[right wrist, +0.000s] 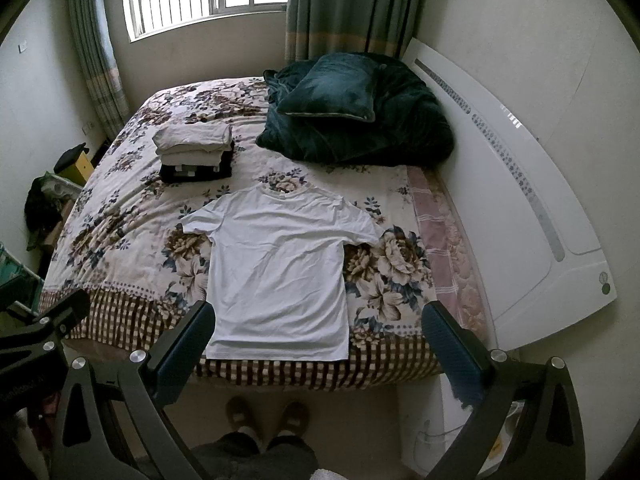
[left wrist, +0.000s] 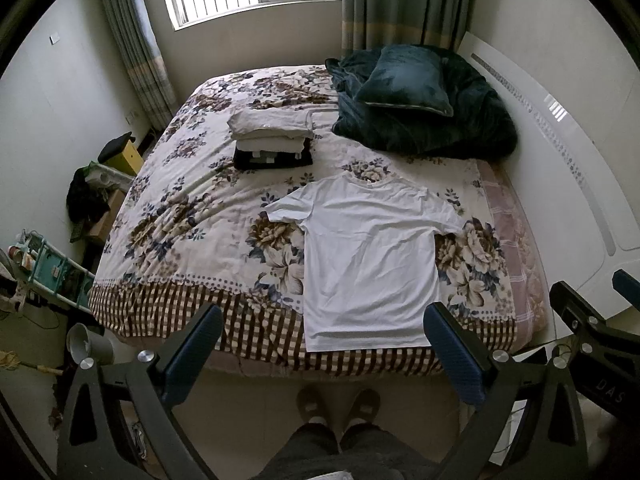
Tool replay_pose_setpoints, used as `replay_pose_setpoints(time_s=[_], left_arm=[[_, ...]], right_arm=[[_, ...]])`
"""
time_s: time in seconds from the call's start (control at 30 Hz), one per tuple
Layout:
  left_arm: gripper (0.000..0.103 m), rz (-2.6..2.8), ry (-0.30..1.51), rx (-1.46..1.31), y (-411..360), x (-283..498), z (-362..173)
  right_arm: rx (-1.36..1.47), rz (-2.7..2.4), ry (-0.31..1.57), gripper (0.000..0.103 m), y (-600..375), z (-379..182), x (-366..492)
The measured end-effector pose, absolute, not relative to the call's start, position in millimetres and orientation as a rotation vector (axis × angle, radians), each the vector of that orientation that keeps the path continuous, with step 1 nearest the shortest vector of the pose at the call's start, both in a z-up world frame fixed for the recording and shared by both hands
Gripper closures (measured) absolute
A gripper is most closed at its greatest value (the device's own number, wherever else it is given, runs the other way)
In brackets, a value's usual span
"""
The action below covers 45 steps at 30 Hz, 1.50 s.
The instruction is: Fold small clothes
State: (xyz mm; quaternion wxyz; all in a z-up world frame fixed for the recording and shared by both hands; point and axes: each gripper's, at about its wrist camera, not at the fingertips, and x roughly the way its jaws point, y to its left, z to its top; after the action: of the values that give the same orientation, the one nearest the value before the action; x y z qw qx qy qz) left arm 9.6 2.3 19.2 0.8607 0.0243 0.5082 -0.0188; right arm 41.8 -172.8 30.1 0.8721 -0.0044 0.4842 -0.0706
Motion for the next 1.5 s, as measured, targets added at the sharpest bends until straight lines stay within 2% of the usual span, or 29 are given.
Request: replay_pose_setpoints(time_s=[0.33,1.13,1.33,1.5], left_arm=[[0.001,-0.04,1.059,0.051,-1.5,35.3,47.0],[0.001,-0.041,1.045,0.048,-1.9,29.0,43.8],[0.0,-0.009,1.01,0.077,-8.0,54.9,31.2],[0.0,0.005,0.999,0.117,-18.1,105.4,-8.1]], right_arm=[[-0.011,-0.152,1.002,0.0,-173.9,36.8,45.2],[0.001,-0.151,1.004,0.0,-171.4,36.2,43.4],[0.068,-0.205,1.021,0.0,-174.9,12.9,61.0],[0.141,-0.314,1.031,0.0,-193.6,-31.8,99.8]])
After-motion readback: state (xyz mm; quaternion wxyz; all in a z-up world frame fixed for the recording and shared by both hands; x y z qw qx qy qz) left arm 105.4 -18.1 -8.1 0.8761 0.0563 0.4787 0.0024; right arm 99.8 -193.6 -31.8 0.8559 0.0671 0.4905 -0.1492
